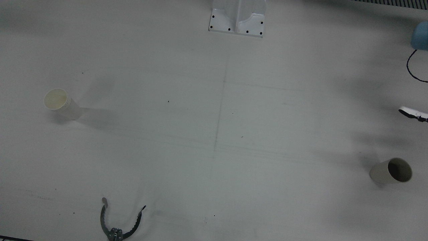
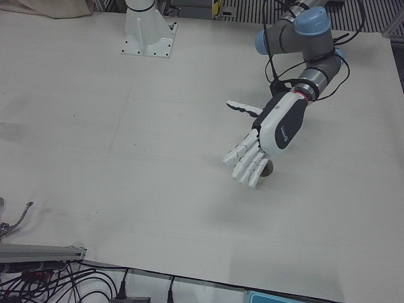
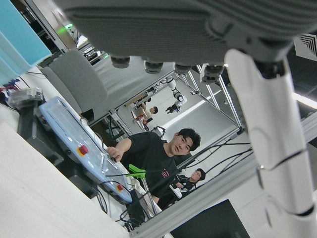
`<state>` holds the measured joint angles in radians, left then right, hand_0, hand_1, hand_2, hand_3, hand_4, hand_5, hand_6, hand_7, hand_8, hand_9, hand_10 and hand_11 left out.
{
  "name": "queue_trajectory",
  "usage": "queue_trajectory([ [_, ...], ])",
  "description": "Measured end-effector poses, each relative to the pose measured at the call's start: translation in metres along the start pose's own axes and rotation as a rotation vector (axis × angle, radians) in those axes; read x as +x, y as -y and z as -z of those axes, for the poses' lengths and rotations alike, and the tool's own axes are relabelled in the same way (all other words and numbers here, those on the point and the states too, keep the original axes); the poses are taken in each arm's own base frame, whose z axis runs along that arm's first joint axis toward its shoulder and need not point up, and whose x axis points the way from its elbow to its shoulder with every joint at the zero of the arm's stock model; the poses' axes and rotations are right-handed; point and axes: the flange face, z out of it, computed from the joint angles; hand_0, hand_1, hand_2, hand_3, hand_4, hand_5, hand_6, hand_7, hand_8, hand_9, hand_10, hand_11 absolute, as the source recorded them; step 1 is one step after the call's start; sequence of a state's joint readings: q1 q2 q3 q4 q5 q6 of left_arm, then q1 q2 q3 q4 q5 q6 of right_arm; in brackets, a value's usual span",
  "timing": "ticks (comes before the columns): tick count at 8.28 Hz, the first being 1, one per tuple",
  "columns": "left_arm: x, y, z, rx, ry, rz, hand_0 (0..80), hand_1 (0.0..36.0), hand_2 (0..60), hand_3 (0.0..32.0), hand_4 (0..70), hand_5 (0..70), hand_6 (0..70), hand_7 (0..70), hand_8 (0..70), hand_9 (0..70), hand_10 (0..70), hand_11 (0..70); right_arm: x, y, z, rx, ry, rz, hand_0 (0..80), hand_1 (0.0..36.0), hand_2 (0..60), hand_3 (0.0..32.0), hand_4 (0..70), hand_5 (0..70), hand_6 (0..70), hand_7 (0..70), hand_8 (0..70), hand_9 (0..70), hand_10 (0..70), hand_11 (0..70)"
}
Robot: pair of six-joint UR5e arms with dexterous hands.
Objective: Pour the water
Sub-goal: 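Move the left hand toward the white paper cup near it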
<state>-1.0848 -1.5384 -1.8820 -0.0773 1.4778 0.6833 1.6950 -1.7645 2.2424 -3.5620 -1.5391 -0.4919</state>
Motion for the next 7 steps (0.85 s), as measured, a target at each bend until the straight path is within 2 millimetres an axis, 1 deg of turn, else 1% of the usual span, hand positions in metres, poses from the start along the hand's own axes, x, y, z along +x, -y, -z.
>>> queue_trajectory([
  [1,-0.021,0.032,0.018,0.040,-0.003,-0.002,53.0,15.7,0.5,10.4,5.4,3.6,0.0,0.0,1.7,3.5,0.0,0.0,0.001,0.000,0.000,-0.002,-0.005,0.007,46.8,10.9,1.7,8.0,2.8,7.9,0.0,0.0,0.0,0.0,0.0,0.0],
  [2,-0.043,0.064,0.036,0.067,0.003,-0.002,52.3,15.0,0.8,10.2,5.6,3.8,0.0,0.0,1.7,3.7,0.0,0.0,0.001,-0.001,0.000,-0.004,-0.009,0.012,46.9,10.9,1.8,8.0,3.6,8.1,0.0,0.6,0.0,0.0,0.0,0.0],
  [3,-0.069,0.099,0.055,0.086,0.011,-0.004,53.0,16.4,4.0,10.0,6.0,4.0,0.0,0.0,1.5,3.8,0.0,0.0,0.002,-0.001,0.000,-0.004,-0.011,0.018,47.0,11.0,1.8,8.0,3.9,8.3,0.0,0.8,0.0,0.0,0.0,0.0],
  [4,-0.085,0.119,0.067,0.089,0.014,-0.009,52.0,15.4,3.8,9.8,6.1,4.8,0.0,0.0,1.4,3.7,0.0,0.0,0.002,-0.001,-0.001,-0.006,-0.013,0.025,47.1,11.0,2.0,8.2,4.6,8.6,0.0,1.7,0.0,0.0,0.0,0.0],
  [5,-0.099,0.131,0.074,0.079,0.015,-0.021,51.7,14.9,3.4,9.8,6.1,5.0,0.0,0.0,1.0,2.8,0.0,0.0,0.003,-0.002,-0.002,-0.008,-0.014,0.031,47.1,11.1,2.2,8.0,5.1,8.8,0.0,2.1,0.0,0.0,0.0,0.0],
  [6,-0.113,0.136,0.078,0.062,0.022,-0.029,51.0,14.3,3.0,9.8,6.3,5.5,0.0,0.0,1.1,2.8,0.0,0.0,0.003,-0.003,-0.003,-0.009,-0.014,0.035,47.3,11.2,2.4,8.2,5.5,9.0,0.0,2.8,0.0,0.0,0.0,0.0],
  [7,-0.127,0.136,0.079,0.038,0.027,-0.030,52.1,15.4,4.3,9.0,7.3,7.0,0.0,0.0,1.3,2.9,0.0,0.0,0.003,-0.003,-0.003,-0.010,-0.014,0.037,47.1,11.2,2.3,8.2,5.7,8.8,0.0,2.9,0.0,0.0,0.0,0.0],
])
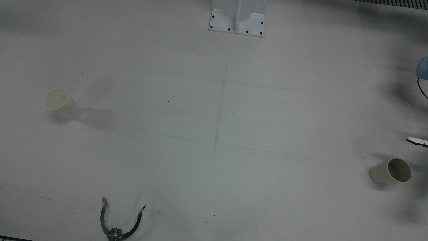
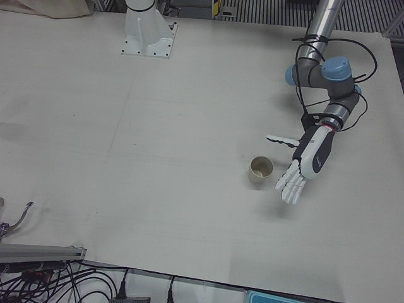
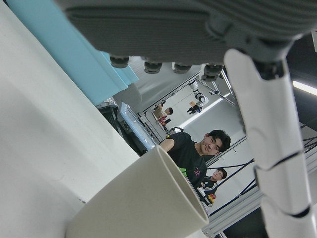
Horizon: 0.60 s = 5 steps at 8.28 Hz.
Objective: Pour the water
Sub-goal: 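Move the left hand toward the white paper cup near it, then close the left hand fingers around the white paper cup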
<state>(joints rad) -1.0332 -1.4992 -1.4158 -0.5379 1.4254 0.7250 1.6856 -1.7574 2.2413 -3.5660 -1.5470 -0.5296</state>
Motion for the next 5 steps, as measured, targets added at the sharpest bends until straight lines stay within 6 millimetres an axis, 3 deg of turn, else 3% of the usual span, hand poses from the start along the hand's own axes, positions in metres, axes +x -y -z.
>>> queue_trajectory([
  [5,-0.049,-0.005,-0.007,-0.029,-0.016,0.035,52.1,14.0,0.1,8.4,9.0,8.5,0.0,1.0,1.5,3.1,0.0,0.0,-0.004,-0.006,0.000,-0.020,-0.005,0.003,47.6,11.5,2.4,8.4,6.9,9.4,0.0,4.5,0.0,0.0,0.0,0.0],
])
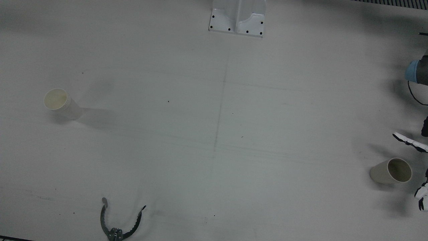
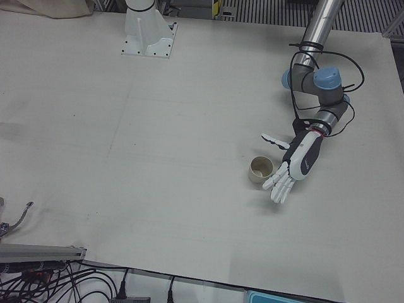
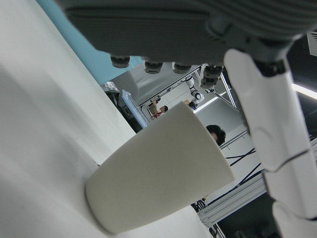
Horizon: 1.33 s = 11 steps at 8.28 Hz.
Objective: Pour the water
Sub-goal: 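Close the left hand fingers around the white paper cup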
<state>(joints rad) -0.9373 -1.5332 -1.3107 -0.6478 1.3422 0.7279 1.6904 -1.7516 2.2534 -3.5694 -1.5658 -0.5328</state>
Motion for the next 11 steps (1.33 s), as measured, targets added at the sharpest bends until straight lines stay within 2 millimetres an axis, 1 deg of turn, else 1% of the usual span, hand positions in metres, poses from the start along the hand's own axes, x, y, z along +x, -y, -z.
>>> queue_trajectory([
  [3,-0.014,-0.008,-0.027,-0.006,0.006,0.009,52.6,14.2,0.0,8.2,9.5,9.5,0.0,1.4,1.6,3.3,0.0,0.0,-0.003,-0.003,0.002,-0.011,-0.005,0.000,47.6,11.5,2.3,8.2,7.4,9.6,0.0,4.7,0.0,0.0,0.0,0.0],
  [5,-0.018,-0.007,-0.029,0.004,0.019,0.009,52.4,13.4,0.0,7.6,10.0,10.2,0.0,2.0,1.7,3.5,0.0,0.0,-0.003,-0.004,0.002,-0.013,-0.006,0.001,47.6,11.3,2.5,7.4,8.4,9.7,0.0,5.3,0.0,0.0,0.0,0.0],
  [6,-0.020,-0.006,-0.029,0.008,0.024,0.009,52.9,14.0,0.0,7.4,10.3,10.5,0.0,2.4,1.7,3.5,0.0,0.0,-0.002,-0.004,0.001,-0.014,-0.007,0.001,47.5,11.3,2.8,7.2,8.6,9.6,0.0,5.3,0.0,0.0,0.0,0.0],
  [10,-0.021,-0.010,-0.040,0.022,0.041,0.007,54.3,15.4,0.0,7.0,11.1,11.7,0.0,3.5,1.7,3.4,0.0,0.0,-0.001,-0.002,0.001,-0.010,-0.010,0.001,47.3,11.2,2.6,6.6,8.7,9.5,0.0,4.7,0.0,0.0,0.0,0.0],
  [11,-0.021,-0.011,-0.043,0.022,0.044,0.007,54.5,15.4,0.0,6.4,11.4,12.5,0.0,3.3,1.7,3.4,0.0,0.0,-0.001,-0.002,0.001,-0.010,-0.011,0.001,47.4,11.1,2.4,6.4,9.0,9.5,0.0,4.8,0.0,0.0,0.0,0.0],
])
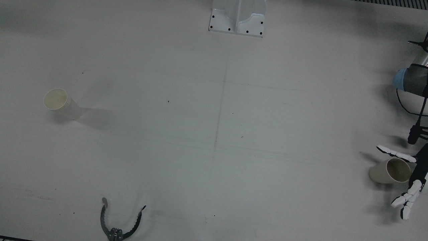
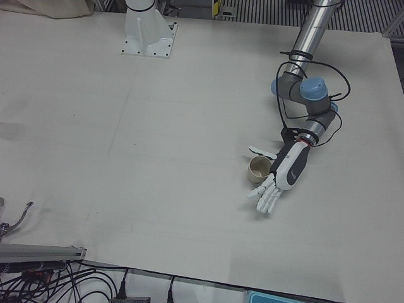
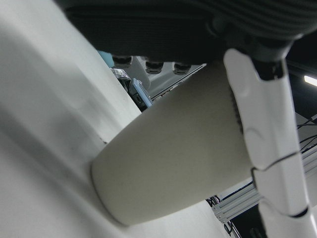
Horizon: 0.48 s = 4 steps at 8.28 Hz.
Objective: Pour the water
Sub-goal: 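Close the left hand fingers around the white paper cup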
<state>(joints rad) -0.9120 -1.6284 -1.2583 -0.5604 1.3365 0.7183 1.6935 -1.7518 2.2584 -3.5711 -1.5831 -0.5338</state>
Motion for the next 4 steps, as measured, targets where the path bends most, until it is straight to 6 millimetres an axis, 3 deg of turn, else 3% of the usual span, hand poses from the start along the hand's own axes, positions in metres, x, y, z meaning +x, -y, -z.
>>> queue_trajectory([
  [2,0.0002,-0.0014,-0.0027,-0.001,0.001,0.000,53.9,14.9,0.0,0.6,13.7,22.5,0.0,3.6,1.4,2.9,0.0,0.0,0.0000,0.0002,0.0002,0.001,0.000,0.000,47.3,11.1,2.2,6.4,8.7,9.5,0.0,4.7,0.0,0.0,0.0,0.0],
  [4,0.0000,-0.0019,-0.0032,-0.002,0.004,0.000,54.3,14.6,0.0,0.0,23.2,42.0,0.0,3.0,0.9,1.9,0.0,0.0,-0.0001,0.0007,0.0012,0.002,0.000,0.000,47.4,11.0,1.8,6.4,8.5,9.5,0.0,4.3,0.0,0.0,0.0,0.0],
])
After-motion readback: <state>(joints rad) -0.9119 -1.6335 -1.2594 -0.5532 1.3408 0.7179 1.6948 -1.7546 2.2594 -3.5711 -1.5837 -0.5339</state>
